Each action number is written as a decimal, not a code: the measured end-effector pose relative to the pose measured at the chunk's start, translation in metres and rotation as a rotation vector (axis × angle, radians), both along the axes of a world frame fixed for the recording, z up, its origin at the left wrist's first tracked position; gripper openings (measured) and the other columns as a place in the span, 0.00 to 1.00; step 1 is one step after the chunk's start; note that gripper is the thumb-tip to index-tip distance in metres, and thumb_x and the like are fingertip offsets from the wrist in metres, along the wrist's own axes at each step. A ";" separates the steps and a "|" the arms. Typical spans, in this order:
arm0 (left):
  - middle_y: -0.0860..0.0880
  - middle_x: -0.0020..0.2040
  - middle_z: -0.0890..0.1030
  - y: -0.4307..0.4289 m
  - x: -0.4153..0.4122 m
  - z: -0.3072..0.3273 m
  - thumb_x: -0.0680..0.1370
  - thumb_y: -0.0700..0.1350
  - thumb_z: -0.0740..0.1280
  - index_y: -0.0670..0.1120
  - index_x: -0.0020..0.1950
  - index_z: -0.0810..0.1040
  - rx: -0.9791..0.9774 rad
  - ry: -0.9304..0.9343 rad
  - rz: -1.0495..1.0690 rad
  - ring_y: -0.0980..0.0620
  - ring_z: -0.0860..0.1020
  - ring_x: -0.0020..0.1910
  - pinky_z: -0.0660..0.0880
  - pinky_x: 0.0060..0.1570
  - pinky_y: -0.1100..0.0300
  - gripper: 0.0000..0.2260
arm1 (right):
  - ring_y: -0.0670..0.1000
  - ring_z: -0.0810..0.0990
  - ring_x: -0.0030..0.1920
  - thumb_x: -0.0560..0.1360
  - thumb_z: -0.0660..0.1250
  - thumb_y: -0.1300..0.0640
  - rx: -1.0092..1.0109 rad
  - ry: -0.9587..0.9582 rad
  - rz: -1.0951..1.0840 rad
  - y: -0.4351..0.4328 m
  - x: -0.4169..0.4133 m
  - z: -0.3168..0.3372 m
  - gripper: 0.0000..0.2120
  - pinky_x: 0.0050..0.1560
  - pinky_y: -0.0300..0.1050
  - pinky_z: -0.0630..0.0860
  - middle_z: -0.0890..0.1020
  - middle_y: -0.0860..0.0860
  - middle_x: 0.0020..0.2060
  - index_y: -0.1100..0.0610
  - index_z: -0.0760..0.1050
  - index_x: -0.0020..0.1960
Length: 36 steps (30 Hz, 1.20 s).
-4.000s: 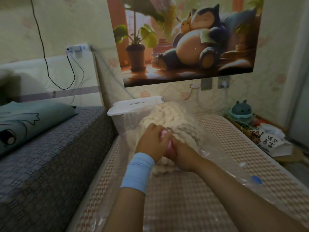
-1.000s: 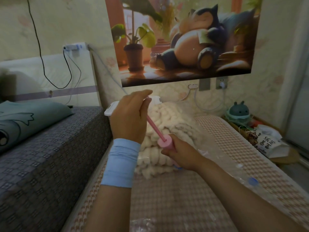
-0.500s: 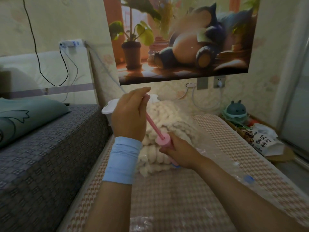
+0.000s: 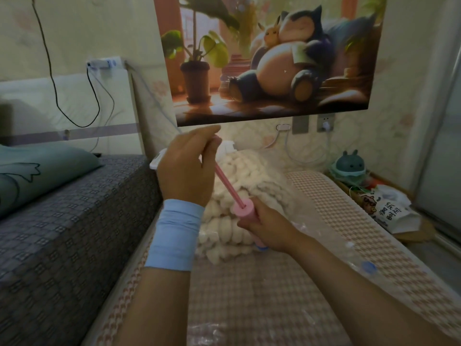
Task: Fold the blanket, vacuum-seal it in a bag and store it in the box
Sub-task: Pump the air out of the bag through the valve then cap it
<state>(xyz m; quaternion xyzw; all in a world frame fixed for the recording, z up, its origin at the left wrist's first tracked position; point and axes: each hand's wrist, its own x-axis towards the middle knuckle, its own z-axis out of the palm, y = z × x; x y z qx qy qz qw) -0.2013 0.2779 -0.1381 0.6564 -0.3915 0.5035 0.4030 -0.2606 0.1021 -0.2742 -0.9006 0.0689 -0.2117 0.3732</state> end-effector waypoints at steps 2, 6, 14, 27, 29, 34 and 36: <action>0.50 0.52 0.83 -0.002 0.003 -0.005 0.80 0.44 0.65 0.45 0.58 0.81 -0.046 0.012 -0.078 0.54 0.80 0.50 0.75 0.55 0.61 0.09 | 0.44 0.79 0.52 0.74 0.70 0.44 -0.010 0.002 0.004 0.002 0.002 0.001 0.17 0.56 0.50 0.77 0.80 0.40 0.52 0.41 0.69 0.60; 0.49 0.57 0.82 -0.033 0.005 -0.060 0.80 0.41 0.63 0.47 0.60 0.80 0.229 0.454 -0.249 0.51 0.78 0.57 0.71 0.61 0.60 0.11 | 0.48 0.80 0.53 0.72 0.67 0.40 -0.002 -0.016 -0.018 0.006 0.005 -0.002 0.20 0.56 0.55 0.77 0.81 0.44 0.54 0.45 0.70 0.62; 0.50 0.55 0.82 -0.021 -0.008 -0.016 0.81 0.42 0.62 0.47 0.60 0.80 0.101 0.206 -0.179 0.53 0.79 0.55 0.73 0.60 0.60 0.11 | 0.41 0.79 0.54 0.73 0.68 0.39 0.036 -0.016 -0.029 -0.002 -0.001 -0.006 0.21 0.59 0.52 0.76 0.80 0.39 0.55 0.39 0.69 0.63; 0.48 0.56 0.82 -0.039 0.000 -0.060 0.81 0.47 0.60 0.52 0.62 0.78 0.485 0.610 -0.149 0.49 0.78 0.54 0.70 0.55 0.62 0.12 | 0.46 0.81 0.52 0.72 0.62 0.34 0.026 -0.039 -0.018 0.006 -0.001 -0.004 0.23 0.54 0.51 0.78 0.82 0.43 0.54 0.44 0.70 0.63; 0.49 0.56 0.82 -0.029 -0.004 -0.033 0.81 0.46 0.60 0.50 0.62 0.79 0.308 0.419 -0.108 0.50 0.78 0.55 0.70 0.59 0.61 0.12 | 0.44 0.80 0.53 0.73 0.68 0.41 0.046 -0.030 -0.022 0.001 0.000 -0.005 0.19 0.57 0.52 0.77 0.81 0.41 0.54 0.40 0.70 0.62; 0.52 0.52 0.83 -0.008 0.001 -0.009 0.81 0.46 0.63 0.49 0.59 0.81 -0.063 0.056 -0.003 0.55 0.79 0.51 0.71 0.63 0.57 0.10 | 0.43 0.79 0.53 0.74 0.70 0.43 0.022 -0.001 -0.021 0.002 0.003 -0.003 0.19 0.57 0.50 0.76 0.80 0.40 0.53 0.39 0.69 0.62; 0.52 0.56 0.82 -0.019 0.007 -0.031 0.80 0.45 0.64 0.49 0.61 0.80 0.044 0.203 -0.090 0.54 0.79 0.55 0.70 0.62 0.63 0.11 | 0.45 0.79 0.53 0.73 0.70 0.43 0.016 0.003 -0.024 0.004 0.005 -0.002 0.20 0.57 0.52 0.77 0.80 0.41 0.54 0.40 0.70 0.63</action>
